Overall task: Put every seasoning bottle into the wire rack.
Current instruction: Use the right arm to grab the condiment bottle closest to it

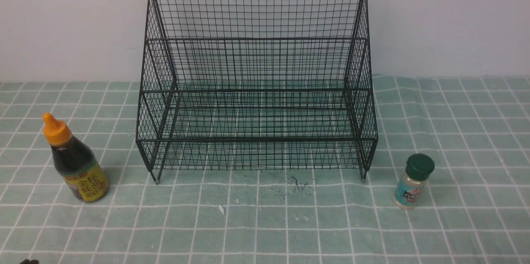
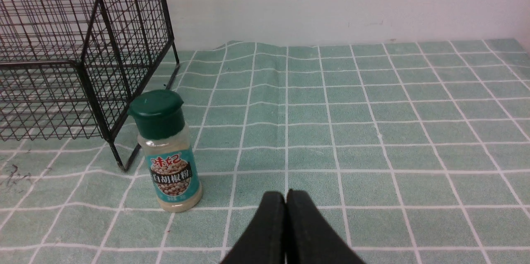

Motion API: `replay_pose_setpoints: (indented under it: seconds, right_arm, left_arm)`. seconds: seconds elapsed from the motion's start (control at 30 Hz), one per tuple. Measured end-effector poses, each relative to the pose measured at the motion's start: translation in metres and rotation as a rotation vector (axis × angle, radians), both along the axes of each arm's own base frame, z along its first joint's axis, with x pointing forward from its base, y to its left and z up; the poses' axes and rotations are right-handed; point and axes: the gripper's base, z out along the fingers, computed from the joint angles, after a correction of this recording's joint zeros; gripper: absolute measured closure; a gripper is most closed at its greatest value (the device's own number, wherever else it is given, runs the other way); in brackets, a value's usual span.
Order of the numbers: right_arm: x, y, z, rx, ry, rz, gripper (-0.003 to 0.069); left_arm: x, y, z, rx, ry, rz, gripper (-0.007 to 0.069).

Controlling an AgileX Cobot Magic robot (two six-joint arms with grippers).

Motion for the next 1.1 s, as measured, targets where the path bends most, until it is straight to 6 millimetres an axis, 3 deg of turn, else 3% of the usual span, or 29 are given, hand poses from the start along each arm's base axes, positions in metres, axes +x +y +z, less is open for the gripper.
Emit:
replay_pose_setpoints:
  seconds: [0.93,1.1]
  right_arm:
    - [0.0,0.0,0.001,0.005,-0.01,0.001,0.0672]
    - [0.002,0.002,0.017,0.415,-0.197,-0.027,0.0672]
  left_arm:
    - [0.0,0.0,0.0,0.0,0.0,0.0,0.0631]
    - [0.0,0.0,0.0,0.0,0.0,0.0,0.0631]
